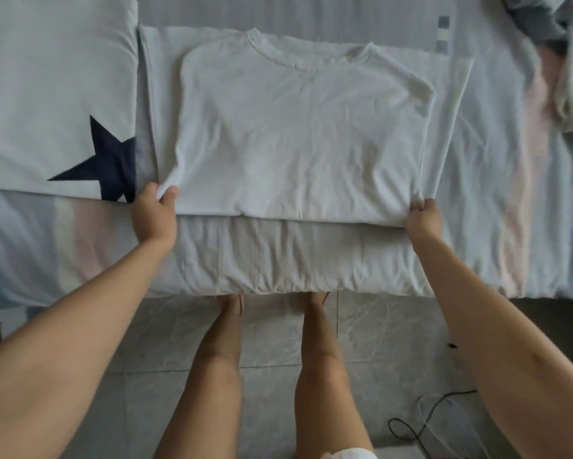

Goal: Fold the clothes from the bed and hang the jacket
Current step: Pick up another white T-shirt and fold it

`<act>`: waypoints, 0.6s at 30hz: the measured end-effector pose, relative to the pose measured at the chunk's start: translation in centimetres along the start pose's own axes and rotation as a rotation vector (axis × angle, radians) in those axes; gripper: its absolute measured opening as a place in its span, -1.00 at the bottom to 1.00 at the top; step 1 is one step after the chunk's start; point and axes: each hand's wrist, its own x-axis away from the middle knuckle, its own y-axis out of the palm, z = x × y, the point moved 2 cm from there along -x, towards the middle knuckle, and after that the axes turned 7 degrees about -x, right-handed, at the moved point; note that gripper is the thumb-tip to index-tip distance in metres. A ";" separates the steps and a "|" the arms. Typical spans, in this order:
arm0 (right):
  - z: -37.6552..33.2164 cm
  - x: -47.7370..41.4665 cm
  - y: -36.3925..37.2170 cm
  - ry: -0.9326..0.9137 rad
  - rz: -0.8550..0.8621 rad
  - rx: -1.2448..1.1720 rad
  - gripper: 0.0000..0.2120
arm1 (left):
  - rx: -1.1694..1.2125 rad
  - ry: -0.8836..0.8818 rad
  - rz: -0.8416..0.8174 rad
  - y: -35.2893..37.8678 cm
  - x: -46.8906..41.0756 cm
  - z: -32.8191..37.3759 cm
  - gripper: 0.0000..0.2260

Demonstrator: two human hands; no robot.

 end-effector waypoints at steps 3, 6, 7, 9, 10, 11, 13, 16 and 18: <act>0.0 -0.9 -1.0 0.036 0.063 0.016 -0.73 | -0.003 0.035 0.020 -1.2 -1.0 -1.0 -0.72; 0.1 -0.2 -0.8 0.107 0.145 -0.056 -0.67 | 0.024 -0.022 -0.006 -1.1 -1.1 -1.4 -0.72; -0.1 0.3 -0.6 0.176 0.195 -0.143 -0.62 | 0.048 -0.079 -0.001 -0.9 -0.9 -1.5 -0.71; 0.1 1.0 0.1 0.366 0.264 -0.370 -0.46 | 0.104 -0.244 0.004 -0.4 -0.4 -1.8 -0.68; 0.3 1.3 0.7 0.475 0.258 -0.501 -0.38 | 0.131 -0.332 -0.012 -0.3 -0.4 -2.0 -0.65; 0.4 2.1 1.1 0.571 0.233 -0.608 -0.32 | 0.164 -0.399 -0.042 0.0 -0.2 -2.3 -0.64; 0.5 3.3 1.7 0.514 0.216 -0.724 -0.45 | 0.310 -0.473 -0.085 0.4 -0.3 -2.7 -0.70; -1.1 5.5 2.7 0.474 0.272 -0.922 -0.63 | 0.670 -0.585 -0.158 0.5 -0.6 -2.8 -0.85; -3.5 6.7 3.1 0.223 0.424 -0.861 -0.62 | 0.755 -0.587 -0.135 -0.1 -0.6 -2.6 -0.74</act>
